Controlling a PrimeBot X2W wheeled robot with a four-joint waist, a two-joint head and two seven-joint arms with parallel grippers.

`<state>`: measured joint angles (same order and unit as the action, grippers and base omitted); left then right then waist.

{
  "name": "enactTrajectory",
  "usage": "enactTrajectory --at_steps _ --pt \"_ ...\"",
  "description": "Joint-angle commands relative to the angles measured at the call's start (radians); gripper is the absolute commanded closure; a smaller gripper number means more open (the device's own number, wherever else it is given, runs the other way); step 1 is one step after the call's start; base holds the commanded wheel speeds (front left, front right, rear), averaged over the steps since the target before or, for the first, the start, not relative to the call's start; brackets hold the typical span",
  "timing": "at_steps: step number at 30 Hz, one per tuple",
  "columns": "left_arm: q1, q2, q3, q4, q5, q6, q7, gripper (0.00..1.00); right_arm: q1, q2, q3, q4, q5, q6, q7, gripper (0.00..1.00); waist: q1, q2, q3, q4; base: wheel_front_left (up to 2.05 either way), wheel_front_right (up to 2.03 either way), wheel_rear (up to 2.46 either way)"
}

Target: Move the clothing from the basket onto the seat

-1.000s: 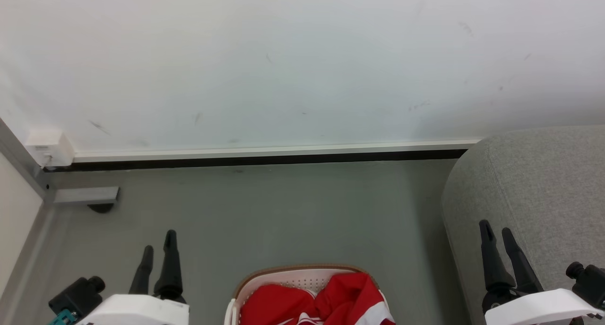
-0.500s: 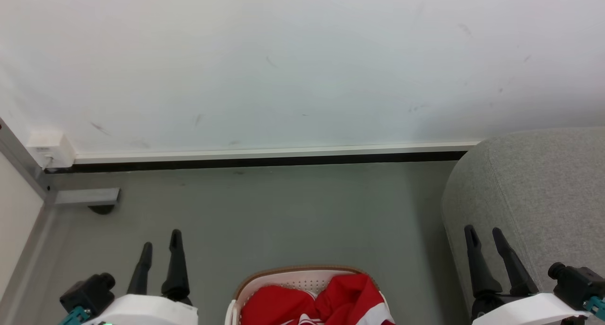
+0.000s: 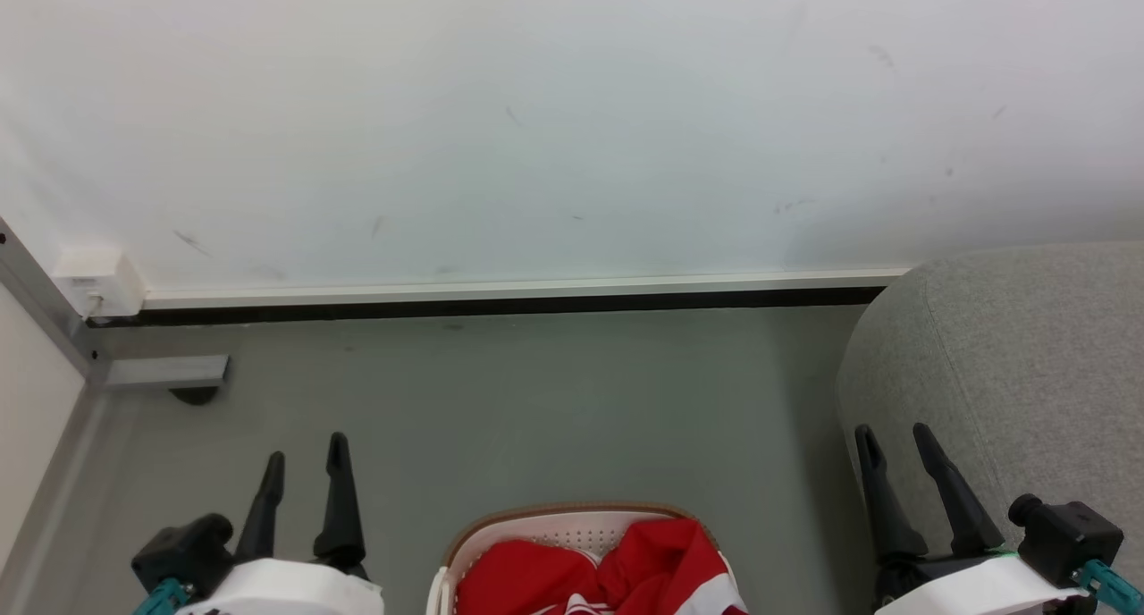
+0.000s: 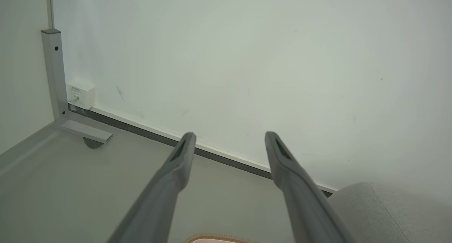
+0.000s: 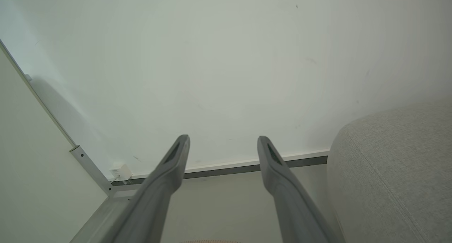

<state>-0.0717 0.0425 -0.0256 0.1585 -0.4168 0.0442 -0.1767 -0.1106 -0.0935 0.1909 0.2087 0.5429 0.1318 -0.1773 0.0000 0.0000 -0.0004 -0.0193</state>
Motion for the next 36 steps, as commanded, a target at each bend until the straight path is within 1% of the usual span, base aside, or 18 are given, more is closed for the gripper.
enactTrajectory --at_steps 1,18,36 --pt "-0.001 0.009 0.000 -0.004 0.032 0.002 -0.009 0.00 -0.021 -0.006 0.005 -0.002 -0.024 -0.001 -0.009 0.00 0.0000 0.0000 0.000 0.000 0.00 0.00 0.00" --pt "0.001 0.010 -0.007 -0.012 0.173 0.017 -0.047 0.00 -0.024 0.007 0.014 0.027 -0.159 -0.002 -0.045 0.00 0.0000 0.0000 0.002 -0.007 0.00 0.00 0.00" --pt "0.003 0.011 -0.025 -0.019 0.308 0.033 -0.080 0.00 -0.028 0.014 0.024 0.027 -0.268 -0.002 -0.080 0.00 0.0000 0.0000 0.014 -0.007 0.00 0.00 0.00"
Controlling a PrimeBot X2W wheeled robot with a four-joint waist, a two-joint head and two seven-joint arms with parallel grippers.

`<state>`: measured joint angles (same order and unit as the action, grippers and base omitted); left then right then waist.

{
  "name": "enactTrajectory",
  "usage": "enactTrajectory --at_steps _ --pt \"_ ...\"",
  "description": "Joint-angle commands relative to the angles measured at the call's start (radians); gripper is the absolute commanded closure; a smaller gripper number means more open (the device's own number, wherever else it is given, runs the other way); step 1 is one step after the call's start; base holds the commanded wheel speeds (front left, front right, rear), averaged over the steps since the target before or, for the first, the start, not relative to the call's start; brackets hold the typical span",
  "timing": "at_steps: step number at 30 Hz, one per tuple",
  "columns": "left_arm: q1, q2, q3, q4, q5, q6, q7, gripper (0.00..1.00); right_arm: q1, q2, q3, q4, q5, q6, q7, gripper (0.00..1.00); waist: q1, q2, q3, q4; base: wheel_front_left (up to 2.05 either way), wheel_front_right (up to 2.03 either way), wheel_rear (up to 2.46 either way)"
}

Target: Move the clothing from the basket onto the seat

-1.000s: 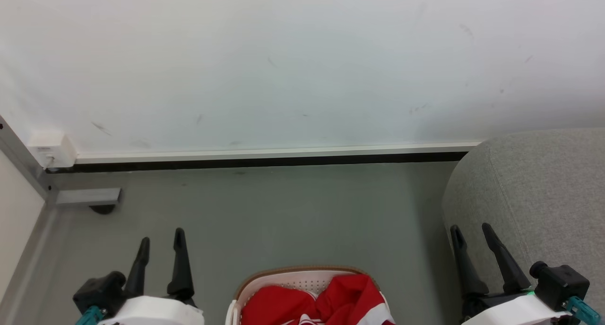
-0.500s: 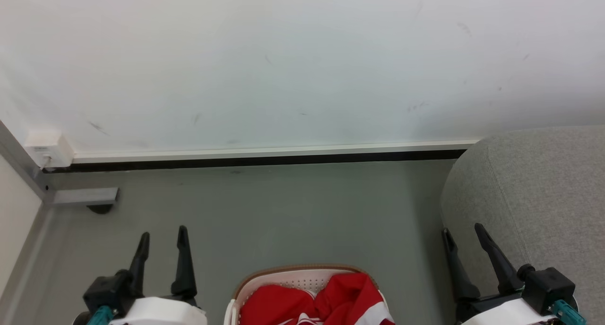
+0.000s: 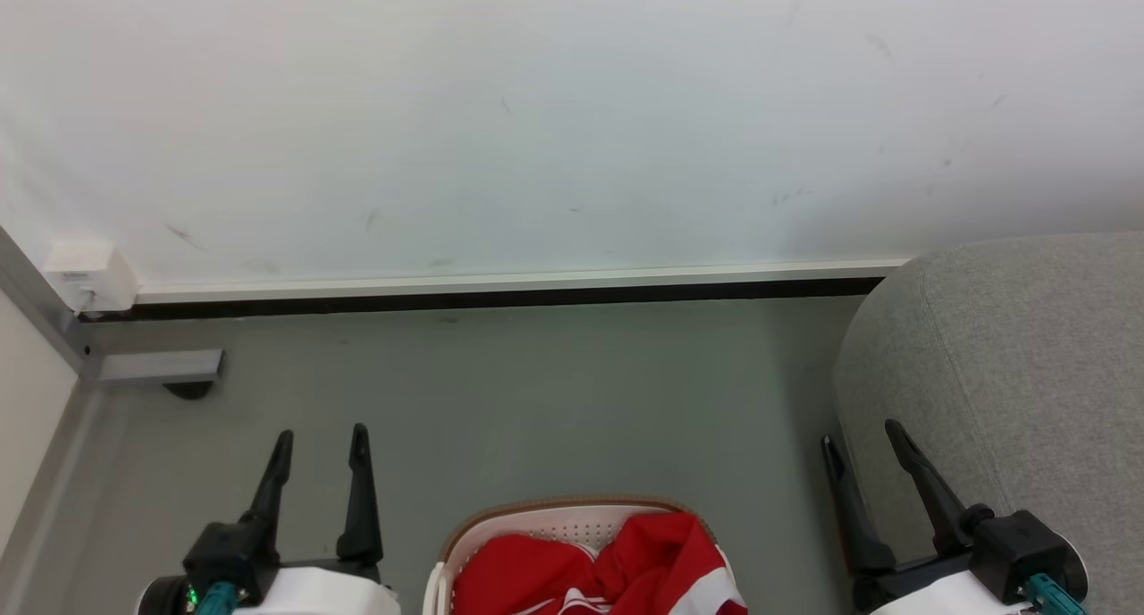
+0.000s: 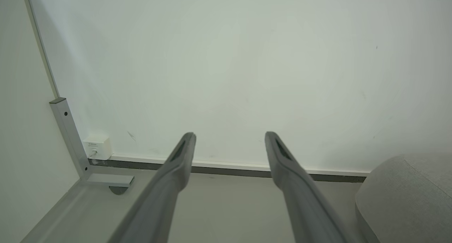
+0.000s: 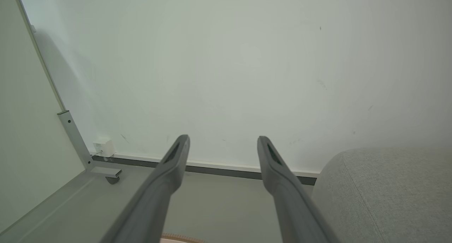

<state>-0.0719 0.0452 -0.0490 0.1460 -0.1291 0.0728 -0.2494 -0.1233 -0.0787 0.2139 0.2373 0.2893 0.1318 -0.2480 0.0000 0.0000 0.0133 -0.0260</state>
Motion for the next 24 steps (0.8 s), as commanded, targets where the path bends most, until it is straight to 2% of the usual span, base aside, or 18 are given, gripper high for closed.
enactTrajectory --at_steps 1,7,24 --pt "0.004 0.009 -0.002 -0.006 0.025 0.006 -0.009 0.00 -0.016 0.000 0.002 -0.001 -0.020 -0.002 -0.011 0.00 0.0000 0.0000 0.000 -0.001 0.00 0.00 0.00" --pt "0.003 0.009 -0.003 -0.008 0.047 0.007 -0.016 0.00 -0.018 0.001 0.001 0.000 -0.039 -0.002 -0.019 0.00 0.0000 0.0000 0.000 -0.003 0.00 0.00 0.00" --pt "0.002 0.008 0.003 0.008 0.015 0.002 -0.016 0.00 -0.016 0.003 0.000 0.010 -0.011 -0.002 -0.016 0.00 0.0000 0.0000 -0.005 -0.003 0.00 0.00 0.00"
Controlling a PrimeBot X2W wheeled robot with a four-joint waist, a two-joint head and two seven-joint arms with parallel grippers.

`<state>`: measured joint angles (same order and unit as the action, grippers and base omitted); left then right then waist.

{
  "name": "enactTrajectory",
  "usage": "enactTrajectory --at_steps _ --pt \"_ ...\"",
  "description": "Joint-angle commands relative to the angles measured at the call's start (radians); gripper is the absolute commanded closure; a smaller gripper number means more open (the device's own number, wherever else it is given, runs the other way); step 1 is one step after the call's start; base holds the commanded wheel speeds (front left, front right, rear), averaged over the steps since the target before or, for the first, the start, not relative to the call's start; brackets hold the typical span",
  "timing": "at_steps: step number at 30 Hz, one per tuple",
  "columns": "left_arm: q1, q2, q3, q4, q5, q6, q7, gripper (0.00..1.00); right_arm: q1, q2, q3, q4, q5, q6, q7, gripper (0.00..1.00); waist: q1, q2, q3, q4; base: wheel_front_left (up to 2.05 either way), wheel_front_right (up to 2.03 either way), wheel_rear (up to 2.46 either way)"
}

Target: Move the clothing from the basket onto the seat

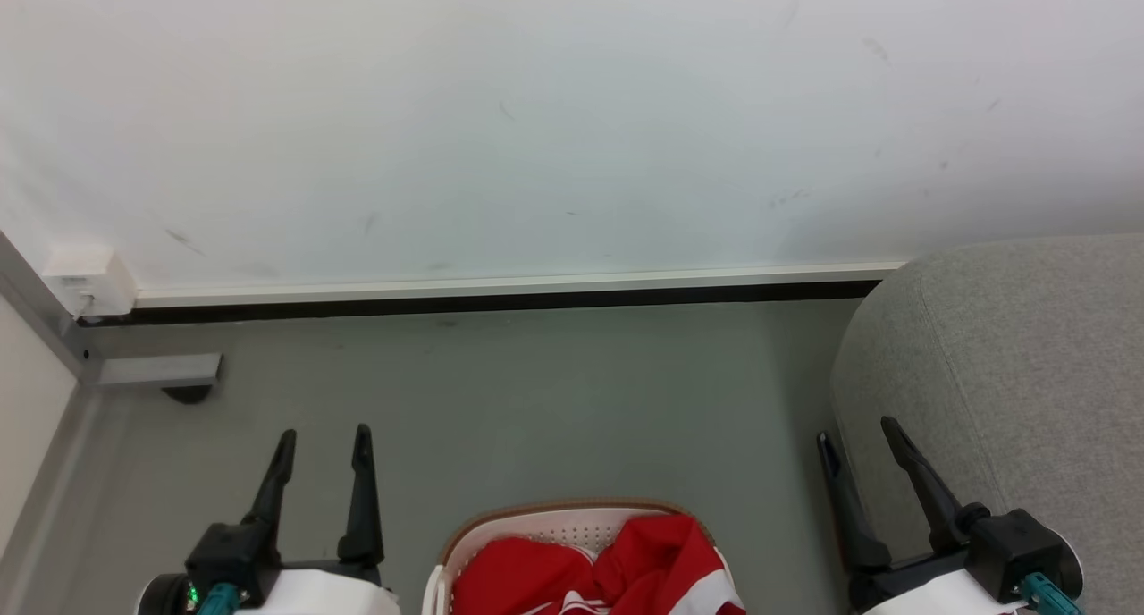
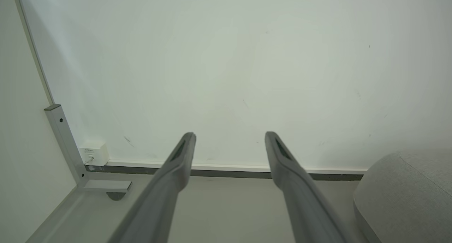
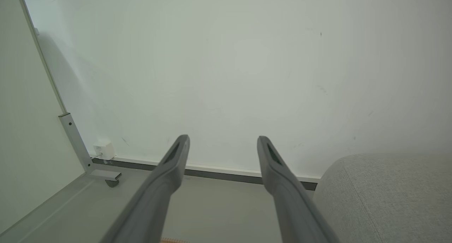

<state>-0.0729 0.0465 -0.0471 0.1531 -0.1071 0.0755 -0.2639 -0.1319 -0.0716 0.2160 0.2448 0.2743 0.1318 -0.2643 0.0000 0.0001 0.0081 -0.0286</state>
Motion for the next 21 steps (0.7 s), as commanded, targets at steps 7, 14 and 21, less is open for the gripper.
enactTrajectory --at_steps 7,14,21 --pt "0.011 0.007 0.005 -0.001 -0.021 -0.001 -0.001 0.00 -0.013 -0.004 -0.002 0.019 0.017 -0.002 0.000 0.00 0.0000 -0.0001 0.000 -0.010 0.00 0.00 0.00" --pt "0.013 0.007 0.009 0.011 -0.039 -0.008 -0.001 0.00 -0.022 -0.005 -0.020 0.014 0.039 -0.002 0.000 0.00 0.0000 -0.0001 0.007 -0.038 0.00 0.00 0.00" --pt "-0.011 0.007 -0.010 0.043 -0.046 -0.030 -0.001 0.00 -0.029 -0.007 -0.033 0.001 0.041 -0.002 0.000 0.00 0.0000 -0.0001 0.038 -0.085 0.00 0.00 0.00"
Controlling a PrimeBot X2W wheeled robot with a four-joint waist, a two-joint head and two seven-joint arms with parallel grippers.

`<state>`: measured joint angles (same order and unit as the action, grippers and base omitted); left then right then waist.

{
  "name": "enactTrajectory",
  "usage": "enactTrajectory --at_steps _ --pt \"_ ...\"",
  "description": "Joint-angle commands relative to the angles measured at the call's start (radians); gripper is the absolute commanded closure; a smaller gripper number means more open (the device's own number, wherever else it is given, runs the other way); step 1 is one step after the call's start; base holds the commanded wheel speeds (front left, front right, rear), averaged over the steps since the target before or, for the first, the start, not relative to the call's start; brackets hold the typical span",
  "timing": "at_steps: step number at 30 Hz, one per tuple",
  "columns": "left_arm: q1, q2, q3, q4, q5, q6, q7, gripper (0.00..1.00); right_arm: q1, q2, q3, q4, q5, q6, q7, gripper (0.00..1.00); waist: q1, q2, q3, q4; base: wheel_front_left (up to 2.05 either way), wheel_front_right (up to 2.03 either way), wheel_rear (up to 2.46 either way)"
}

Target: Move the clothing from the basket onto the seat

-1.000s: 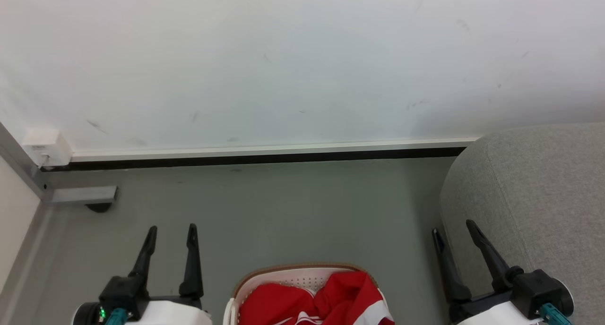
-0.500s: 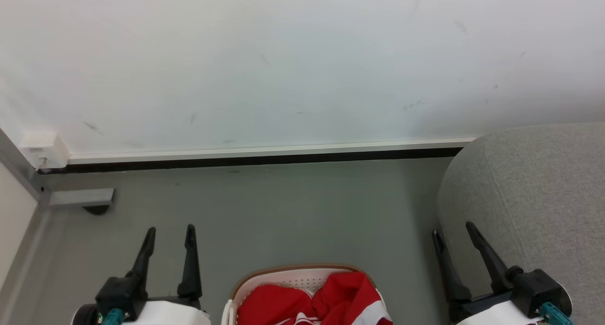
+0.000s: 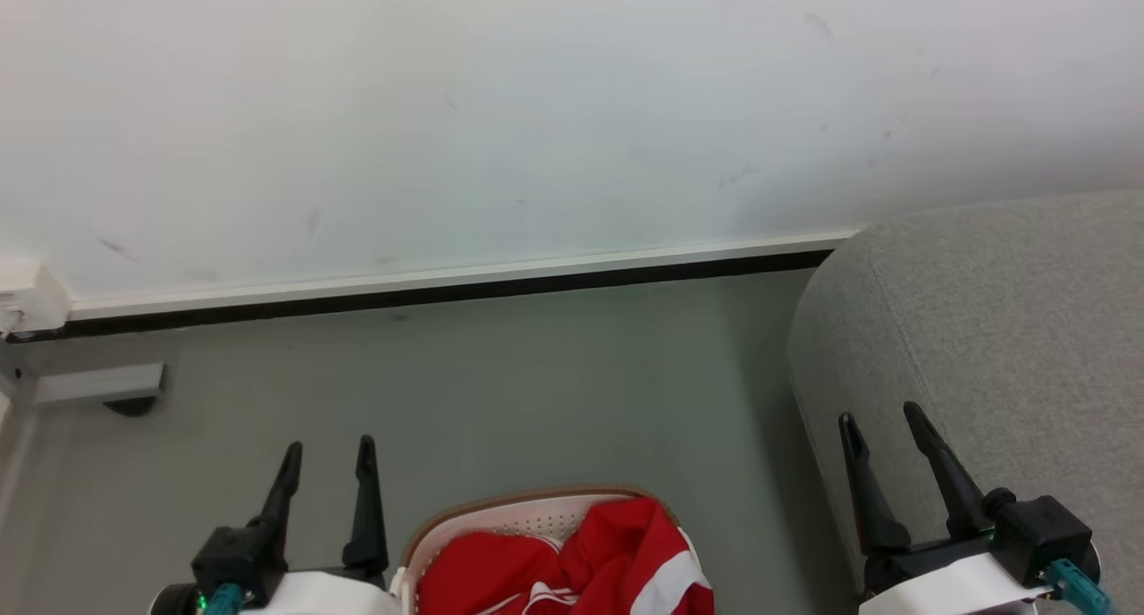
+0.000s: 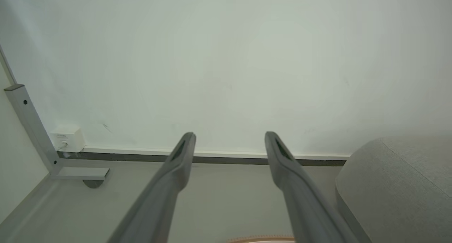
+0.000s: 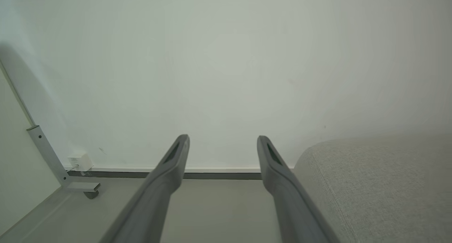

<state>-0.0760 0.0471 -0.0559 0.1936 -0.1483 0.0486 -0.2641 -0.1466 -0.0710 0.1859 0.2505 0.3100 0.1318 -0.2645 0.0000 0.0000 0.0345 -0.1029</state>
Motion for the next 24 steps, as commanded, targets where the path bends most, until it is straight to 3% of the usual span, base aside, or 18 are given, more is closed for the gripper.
enactTrajectory --at_steps 1,13,24 --pt "-0.014 0.006 -0.002 0.010 0.002 -0.005 -0.001 0.00 -0.018 -0.007 -0.007 -0.008 0.008 -0.002 0.000 0.00 0.0000 0.0000 0.021 -0.020 0.00 0.00 0.00" --pt "-0.176 0.012 -0.027 0.230 0.042 -0.070 -0.001 0.00 -0.086 0.013 -0.067 -0.094 0.045 -0.002 0.000 0.00 0.0000 0.0000 0.208 -0.112 0.00 0.00 0.00" --pt "-0.433 0.066 -0.128 0.628 0.097 -0.153 0.031 0.00 -0.208 0.021 -0.107 -0.187 0.066 -0.002 0.000 0.00 0.0000 0.0000 0.435 -0.162 0.00 0.00 0.00"
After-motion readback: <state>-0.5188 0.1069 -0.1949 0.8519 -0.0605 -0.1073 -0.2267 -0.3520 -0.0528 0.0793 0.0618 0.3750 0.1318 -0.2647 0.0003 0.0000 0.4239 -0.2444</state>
